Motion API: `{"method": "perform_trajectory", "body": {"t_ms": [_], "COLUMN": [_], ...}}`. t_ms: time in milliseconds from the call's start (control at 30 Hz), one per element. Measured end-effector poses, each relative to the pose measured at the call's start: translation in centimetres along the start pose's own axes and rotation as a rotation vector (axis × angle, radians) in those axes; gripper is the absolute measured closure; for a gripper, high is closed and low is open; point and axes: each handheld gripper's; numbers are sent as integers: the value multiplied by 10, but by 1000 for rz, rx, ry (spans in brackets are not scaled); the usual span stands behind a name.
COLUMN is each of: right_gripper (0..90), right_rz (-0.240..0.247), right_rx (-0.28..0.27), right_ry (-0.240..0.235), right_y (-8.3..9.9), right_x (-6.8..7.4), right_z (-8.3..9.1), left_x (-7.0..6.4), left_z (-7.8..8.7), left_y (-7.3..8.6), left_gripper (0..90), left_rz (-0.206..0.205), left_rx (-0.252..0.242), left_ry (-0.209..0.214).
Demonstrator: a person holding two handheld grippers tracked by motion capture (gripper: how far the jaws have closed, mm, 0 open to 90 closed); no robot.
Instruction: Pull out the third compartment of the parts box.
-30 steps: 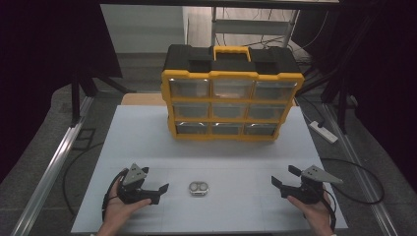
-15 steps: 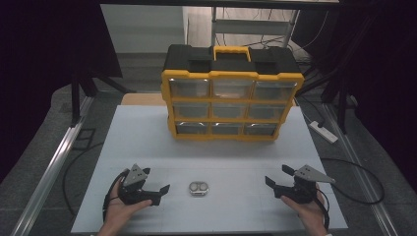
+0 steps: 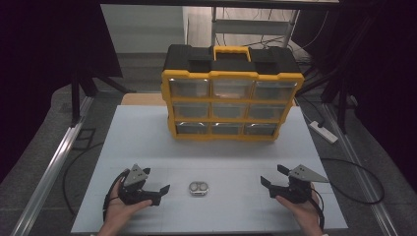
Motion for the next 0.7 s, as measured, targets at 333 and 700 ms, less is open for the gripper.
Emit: {"method": "perform_trajectory", "body": {"t_ms": [333,700], "right_gripper": [192,192], "right_rz": [6,26], "right_rx": [-19,-8], "right_ry": [1,-2], "right_y": [-2,-2], "right_x": [6,14], "right_z": [0,-6], "left_x": [0,0], "left_z": [0,-1], "left_y": [0,0], "left_gripper": [60,60], "left_rz": [4,7], "left_rx": [4,7], "left_ry": [-1,-3]}}
Point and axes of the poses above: each handheld gripper's, and its own axes: z roughly backward along the jaws, y roughly out of its underside, x roughly to its left, and after that the axes turned 9 degrees about y, right-handed
